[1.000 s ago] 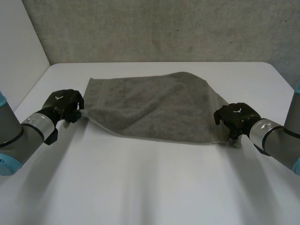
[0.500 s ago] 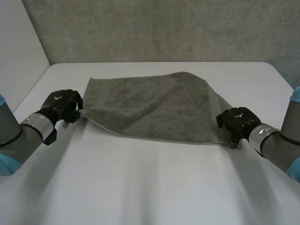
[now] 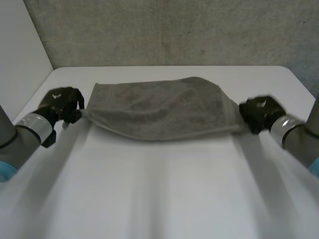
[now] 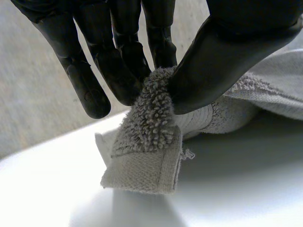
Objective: Fold the towel.
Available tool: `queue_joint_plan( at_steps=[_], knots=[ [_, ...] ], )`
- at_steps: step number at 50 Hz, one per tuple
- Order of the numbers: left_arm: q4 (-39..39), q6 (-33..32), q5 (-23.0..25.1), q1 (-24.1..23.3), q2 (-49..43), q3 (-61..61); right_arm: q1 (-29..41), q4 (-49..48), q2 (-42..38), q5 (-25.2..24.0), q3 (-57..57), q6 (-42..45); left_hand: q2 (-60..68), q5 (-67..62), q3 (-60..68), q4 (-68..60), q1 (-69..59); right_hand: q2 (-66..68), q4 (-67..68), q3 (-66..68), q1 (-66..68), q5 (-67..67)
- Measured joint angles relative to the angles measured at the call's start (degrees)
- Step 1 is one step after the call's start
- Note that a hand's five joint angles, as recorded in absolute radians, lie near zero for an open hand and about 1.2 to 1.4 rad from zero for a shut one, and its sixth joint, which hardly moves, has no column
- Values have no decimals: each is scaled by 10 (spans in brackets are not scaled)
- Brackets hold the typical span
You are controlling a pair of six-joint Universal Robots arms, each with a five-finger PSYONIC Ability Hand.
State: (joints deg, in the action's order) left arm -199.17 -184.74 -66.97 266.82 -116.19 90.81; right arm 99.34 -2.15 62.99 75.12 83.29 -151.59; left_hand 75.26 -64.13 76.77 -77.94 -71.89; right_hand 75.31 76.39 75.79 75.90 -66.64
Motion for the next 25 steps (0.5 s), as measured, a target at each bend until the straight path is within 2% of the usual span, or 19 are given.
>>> queue_joint_plan(
  at_steps=[5, 14, 20, 25],
  knots=[
    [21, 3, 0, 7, 57, -14, -7, 34, 67, -4, -45, -33, 0, 0, 0, 0, 0, 0, 0, 0, 0, 0],
    [126, 68, 16, 18, 218, -99, -26, 213, 147, -52, -239, -70, 0, 0, 2, 0, 0, 2, 0, 0, 0, 0],
    [159, 128, 31, 24, 249, -152, -33, 301, 127, -66, -332, -64, 0, 0, 2, 0, 0, 2, 0, 0, 0, 0],
    [167, 149, 32, 29, 190, -178, -24, 322, 65, -56, -362, -37, 0, 0, 2, 0, 0, 2, 0, 0, 0, 0]
  ],
)
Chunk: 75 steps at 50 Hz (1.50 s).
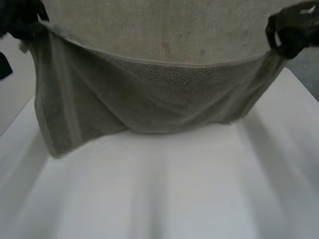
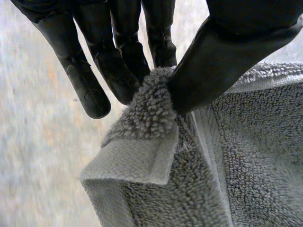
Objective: Fold the towel.
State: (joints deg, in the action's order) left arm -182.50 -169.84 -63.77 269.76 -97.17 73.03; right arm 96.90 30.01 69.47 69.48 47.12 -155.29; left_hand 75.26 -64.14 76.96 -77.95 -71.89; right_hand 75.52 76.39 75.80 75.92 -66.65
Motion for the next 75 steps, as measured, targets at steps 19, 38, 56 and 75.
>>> queue_joint_plan(
  at_steps=[19, 38, 56, 75],
  knots=[
    [-15, 2, -71, -31, -343, -458, 88, -190, -226, 139, -368, 8, 0, 0, 0, 0, 0, 0, 0, 0, 0, 0],
    [-172, 7, -64, -55, -255, -241, 78, -310, -120, 46, -69, -35, 0, 0, 0, 0, 0, 0, 0, 0, 1, -5],
    [-314, -79, 18, -47, -298, 99, 53, -365, -133, -29, 271, 64, 0, 0, 1, 0, 0, 0, 0, 0, 1, -5],
    [-172, -97, 22, 18, -137, 112, -19, -292, 59, -25, 266, -38, 0, 0, 1, 0, 0, 0, 0, 0, 1, -5]
  ],
)
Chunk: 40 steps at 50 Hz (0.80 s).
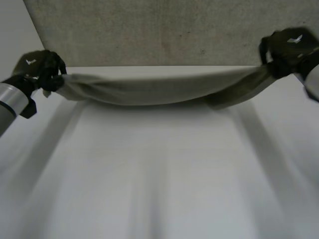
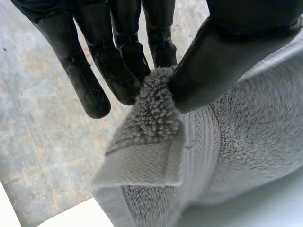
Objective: Fold the towel.
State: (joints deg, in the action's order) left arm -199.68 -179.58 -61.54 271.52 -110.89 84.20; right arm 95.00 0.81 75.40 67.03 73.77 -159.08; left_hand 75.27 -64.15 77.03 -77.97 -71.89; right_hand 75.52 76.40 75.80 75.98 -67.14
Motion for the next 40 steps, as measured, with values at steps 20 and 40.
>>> queue_joint_plan(
  at_steps=[20, 40],
  knots=[
    [76, 149, 13, 14, 145, -54, -48, 189, 6, -3, -161, -13, 0, 0, 0, 0, 0, 0, 0, 0, 3, 0],
    [132, 150, -80, -38, -137, -434, 55, 140, -259, 186, -593, 58, 0, 0, 0, 0, 0, 0, 0, 0, 9, -1]
  ],
)
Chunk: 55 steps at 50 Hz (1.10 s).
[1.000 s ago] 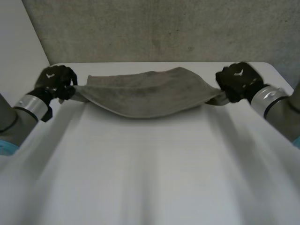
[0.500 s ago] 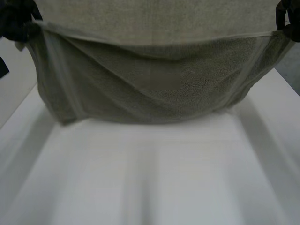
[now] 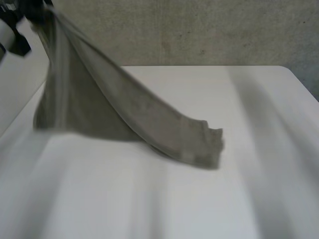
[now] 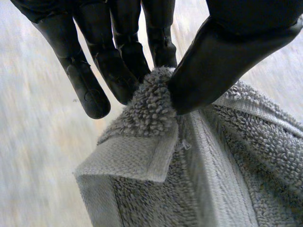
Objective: Fold the towel.
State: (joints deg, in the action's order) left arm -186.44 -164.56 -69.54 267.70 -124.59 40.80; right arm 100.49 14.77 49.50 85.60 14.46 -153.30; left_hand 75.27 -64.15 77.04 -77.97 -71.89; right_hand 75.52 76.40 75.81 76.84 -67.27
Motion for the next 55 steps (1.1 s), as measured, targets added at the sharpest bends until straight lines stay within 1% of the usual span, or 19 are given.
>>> queue_joint_plan(
  at_steps=[3, 6, 9, 11, 13, 15, 16, 18, 21, 23, 27, 30, 37, 43, 46, 49, 55],
  knots=[
    [-18, 2, -19, -2, 18, -25, 0, -12, 10, 0, 1, -15, 0, 0, 0, 0, 0, 0, 0, 0, 0, 0],
    [-35, 3, -28, -3, 34, -30, 0, -17, 26, -5, 34, -24, 0, 0, 0, 0, 0, 0, 0, 0, 0, 0],
    [-47, 2, -31, -5, 45, -13, 1, -18, 48, -26, 121, -28, 0, 0, 0, 0, 0, -2, -2, -2, -5, 3],
    [-49, 1, -30, -7, 48, 4, 2, -18, 56, -37, 163, -28, 0, 0, 0, 0, 0, -42, -43, -38, -48, 48],
    [-52, -1, -27, -13, 50, 44, 6, -19, 64, -56, 233, -27, 0, 0, 0, 0, 0, -167, -165, -166, -177, 177],
    [-53, -3, -21, -18, 54, 88, 12, -19, 66, -72, 292, -27, 0, 0, 0, 0, 0, -340, -334, -329, -350, 355],
    [-53, -4, -19, -18, 54, 99, 14, -19, 65, -75, 307, -26, 0, 0, 0, 0, 0, -371, -373, -368, -380, 388],
    [-56, -5, -10, -21, 61, 150, 23, -19, 60, -87, 359, -26, 3, 0, 0, 0, 0, -473, -476, -471, -481, 504],
    [-62, -7, 5, -21, 72, 213, 35, -19, 48, -95, 413, -27, 3, 0, 2, 0, 0, -551, -558, -549, -554, 588],
    [-69, -7, 15, -20, 81, 250, 42, -19, 41, -97, 436, -28, 3, 0, 2, 0, 0, -575, -588, -574, -581, 618],
    [-83, -7, 35, -15, 103, 317, 59, -19, 28, -98, 475, -35, 3, 0, 2, 0, 0, -615, -615, -613, -628, 637],
    [-92, -7, 44, -11, 121, 357, 72, -20, 25, -98, 490, -49, 3, 0, 2, 0, 0, -616, -615, -617, -635, 637],
    [-103, -7, 52, 2, 170, 426, 100, -38, 25, -102, 486, -129, 3, 0, 2, 0, 0, -616, -615, -617, -637, 637],
    [-105, -7, 69, 15, 229, 476, 124, -80, 3, -120, 437, -231, 3, 0, 2, 0, 0, -616, -615, -617, -634, 636],
    [-105, -6, 86, 22, 265, 504, 133, -90, -30, -124, 393, -266, 3, 0, 2, 0, 0, -615, -615, -617, -633, 636],
    [-105, -6, 103, 28, 303, 533, 144, -84, -80, -124, 332, -295, 3, 0, 2, -1, 0, -615, -615, -617, -632, 636],
    [-106, -3, 139, 45, 396, 596, 168, -34, -195, -117, 190, -327, 3, 0, 2, -2, 0, -615, -615, -617, -632, 636]
  ],
)
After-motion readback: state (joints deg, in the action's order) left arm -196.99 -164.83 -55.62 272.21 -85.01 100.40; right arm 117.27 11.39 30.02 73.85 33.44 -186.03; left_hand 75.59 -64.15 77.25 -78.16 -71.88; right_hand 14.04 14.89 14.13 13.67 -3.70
